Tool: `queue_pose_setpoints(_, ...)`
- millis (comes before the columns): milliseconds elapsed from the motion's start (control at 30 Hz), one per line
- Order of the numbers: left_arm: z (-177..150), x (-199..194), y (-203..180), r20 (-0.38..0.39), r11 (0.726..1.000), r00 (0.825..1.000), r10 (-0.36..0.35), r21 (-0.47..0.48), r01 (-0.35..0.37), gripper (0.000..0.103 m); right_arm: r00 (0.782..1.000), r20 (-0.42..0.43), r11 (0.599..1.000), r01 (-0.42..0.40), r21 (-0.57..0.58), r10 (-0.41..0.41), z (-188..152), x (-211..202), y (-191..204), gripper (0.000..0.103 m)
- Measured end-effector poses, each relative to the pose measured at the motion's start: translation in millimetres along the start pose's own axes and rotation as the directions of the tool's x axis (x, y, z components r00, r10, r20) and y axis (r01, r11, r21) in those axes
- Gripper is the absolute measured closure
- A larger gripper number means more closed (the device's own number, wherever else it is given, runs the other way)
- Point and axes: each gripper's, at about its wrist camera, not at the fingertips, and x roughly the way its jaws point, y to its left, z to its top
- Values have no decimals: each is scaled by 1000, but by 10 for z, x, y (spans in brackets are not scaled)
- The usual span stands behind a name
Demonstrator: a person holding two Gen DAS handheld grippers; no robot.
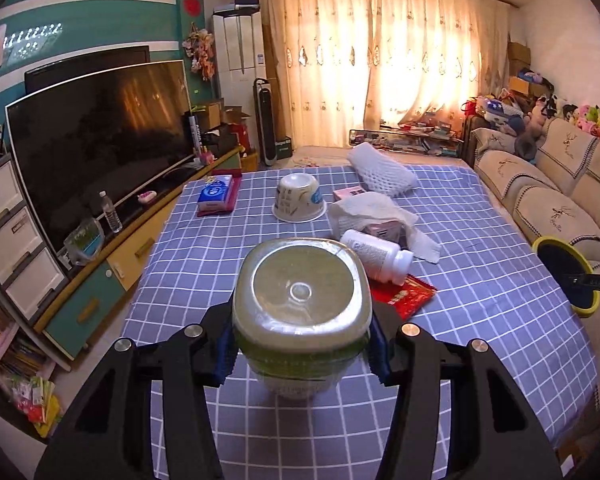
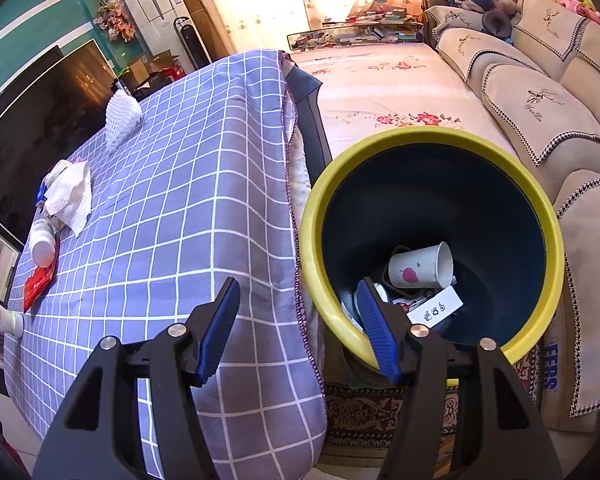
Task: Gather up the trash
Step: 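Grasp the green coconut water bottle with the left gripper, then carry the bottle with the left gripper over the bin and release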
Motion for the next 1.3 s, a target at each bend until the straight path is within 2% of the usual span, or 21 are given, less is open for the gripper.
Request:
queue_pose_setpoints(167,59,-51,-130,5,999,999,-46,14,46,52,1000,6,1000,-5,3,5,-17,-33,-20,45)
queue_pose_setpoints(367,203,-133,-409,19,989,990,-141,44,140,52,999,39,1000,-7,24,6,-30,-171,-118,45)
queue_pose_setpoints(467,299,-131,-617,19,977,978,-206,69,204,52,998,59,999,-1,33,-1,-30,-273,-180,45)
queue_pose_setpoints(600,469,-96,-933,18,950,954,-298,99,295,52,995,93,998,19,52,-24,-55,-462,-310,45)
queue_pose_setpoints(667,570,-89,-1148,21,930,937,-349,125,344,52,993,110,997,30,68,-38,-88,-569,-398,45)
queue_pose_setpoints(833,832,-42,-1818,9,854,873,-488,213,475,52,986,147,990,61,129,-80,-238,-842,-680,45)
queue_pose_setpoints(933,963,17,-2283,-23,793,822,-568,252,555,52,982,160,981,74,179,-103,-364,-975,-882,45)
queue_pose_setpoints(1000,1017,68,-2597,-57,746,782,-621,262,612,52,980,162,975,81,206,-116,-438,-1033,-999,45)
queue_pose_setpoints(1033,1039,119,-2803,-82,717,756,-649,266,645,52,979,161,972,86,219,-123,-475,-1054,-1046,45)
queue_pose_setpoints(1100,1057,223,-3182,-126,671,719,-684,277,687,52,978,160,965,95,244,-137,-538,-1092,-1149,45)
queue_pose_setpoints(1167,1032,317,-3507,-154,646,700,-697,289,707,52,976,158,958,102,267,-148,-591,-1121,-1250,45)
queue_pose_setpoints(1300,954,634,-4127,-204,615,686,-699,319,721,52,976,155,950,104,294,-154,-663,-1132,-1350,45)
